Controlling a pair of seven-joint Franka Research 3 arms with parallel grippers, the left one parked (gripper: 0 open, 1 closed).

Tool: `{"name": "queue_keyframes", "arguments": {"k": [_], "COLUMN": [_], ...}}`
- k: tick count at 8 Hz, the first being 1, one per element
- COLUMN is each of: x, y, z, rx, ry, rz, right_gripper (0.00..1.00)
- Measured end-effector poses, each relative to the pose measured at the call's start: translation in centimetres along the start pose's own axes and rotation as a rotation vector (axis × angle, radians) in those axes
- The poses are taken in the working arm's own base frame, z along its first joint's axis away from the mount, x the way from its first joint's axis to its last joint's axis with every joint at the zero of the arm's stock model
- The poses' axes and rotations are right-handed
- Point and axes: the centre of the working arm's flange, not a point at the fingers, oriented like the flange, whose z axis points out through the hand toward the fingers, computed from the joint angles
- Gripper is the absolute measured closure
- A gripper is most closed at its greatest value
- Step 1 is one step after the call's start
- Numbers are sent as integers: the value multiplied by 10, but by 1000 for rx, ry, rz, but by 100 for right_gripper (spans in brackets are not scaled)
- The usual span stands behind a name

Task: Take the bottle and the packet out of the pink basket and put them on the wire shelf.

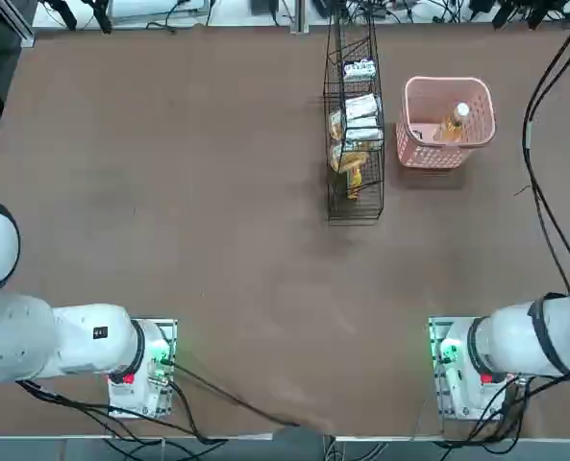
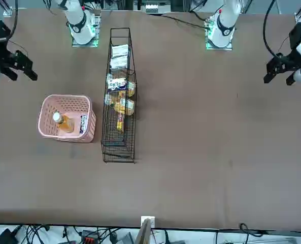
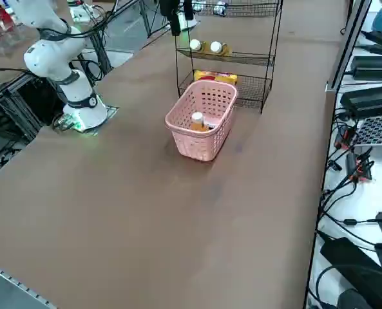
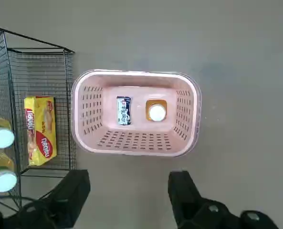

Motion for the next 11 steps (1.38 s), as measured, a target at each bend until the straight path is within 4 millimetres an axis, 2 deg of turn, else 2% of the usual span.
{"name": "queue_keyframes", "arguments": {"k": [3, 4, 5, 8, 11], "x": [1, 5, 10, 25, 22], "y": [4, 6, 7, 14, 38], "z": [3, 13, 33, 120, 180], "rx": [2, 2, 1, 3, 0], "ry": [-5, -20, -46, -73, -40], "rz": [6, 9, -8, -112, -185], "right_gripper": [0, 0, 0, 0, 0]}}
